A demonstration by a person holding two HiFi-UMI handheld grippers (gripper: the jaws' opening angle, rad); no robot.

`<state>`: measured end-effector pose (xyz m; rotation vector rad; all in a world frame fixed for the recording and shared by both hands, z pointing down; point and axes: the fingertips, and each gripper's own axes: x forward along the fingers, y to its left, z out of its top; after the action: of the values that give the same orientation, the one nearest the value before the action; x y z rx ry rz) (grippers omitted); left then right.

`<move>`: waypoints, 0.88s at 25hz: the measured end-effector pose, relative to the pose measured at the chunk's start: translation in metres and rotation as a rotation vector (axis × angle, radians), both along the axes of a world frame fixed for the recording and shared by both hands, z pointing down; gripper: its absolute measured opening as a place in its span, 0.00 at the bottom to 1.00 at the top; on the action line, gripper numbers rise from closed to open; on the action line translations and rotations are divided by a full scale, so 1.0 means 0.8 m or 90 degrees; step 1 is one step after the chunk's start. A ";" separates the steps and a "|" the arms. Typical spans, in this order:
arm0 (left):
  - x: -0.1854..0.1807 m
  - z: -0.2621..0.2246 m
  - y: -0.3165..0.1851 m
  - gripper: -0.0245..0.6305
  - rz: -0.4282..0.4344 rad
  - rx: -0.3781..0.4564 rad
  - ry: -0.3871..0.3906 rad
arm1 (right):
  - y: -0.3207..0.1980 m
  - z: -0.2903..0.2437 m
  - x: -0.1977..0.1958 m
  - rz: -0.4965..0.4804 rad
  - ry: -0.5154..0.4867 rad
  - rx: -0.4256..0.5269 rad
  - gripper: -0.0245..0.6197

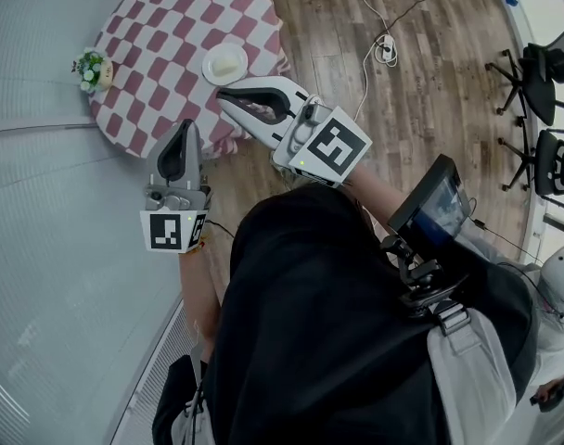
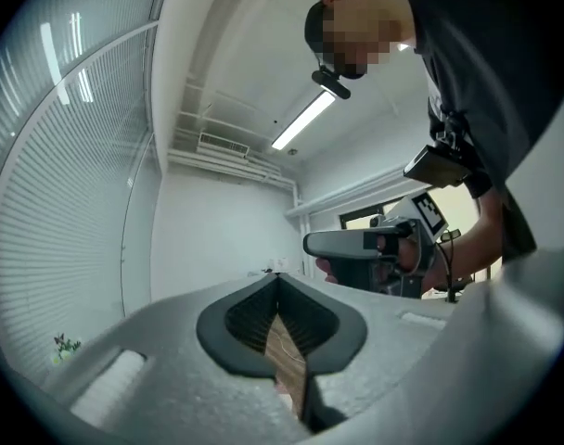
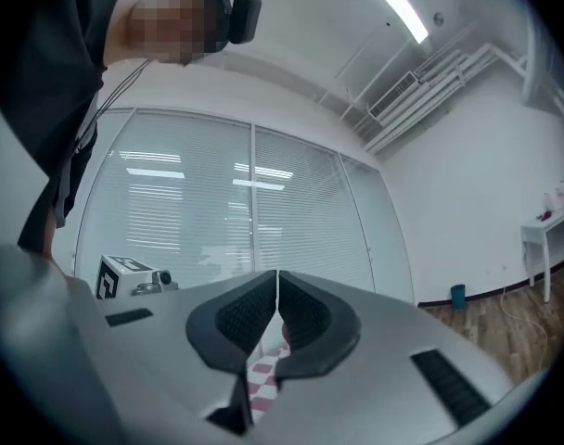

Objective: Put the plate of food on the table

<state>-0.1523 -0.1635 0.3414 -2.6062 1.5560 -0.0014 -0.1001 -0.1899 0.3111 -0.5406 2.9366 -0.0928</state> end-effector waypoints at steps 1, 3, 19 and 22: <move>0.003 -0.012 0.001 0.05 0.001 0.014 -0.006 | 0.002 -0.013 0.000 0.001 -0.012 0.011 0.06; 0.007 -0.033 0.003 0.05 0.006 0.038 -0.017 | 0.006 -0.037 -0.001 0.005 -0.037 0.033 0.06; 0.000 -0.002 -0.032 0.05 -0.043 0.108 -0.033 | -0.031 0.018 -0.019 0.090 -0.039 0.085 0.06; -0.012 0.030 -0.036 0.05 -0.051 0.078 -0.010 | -0.042 0.052 -0.026 0.079 -0.033 0.044 0.06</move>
<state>-0.1618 -0.1920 0.3655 -2.4449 1.6004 0.0645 -0.1212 -0.2235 0.3524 -0.6978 2.8363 0.0080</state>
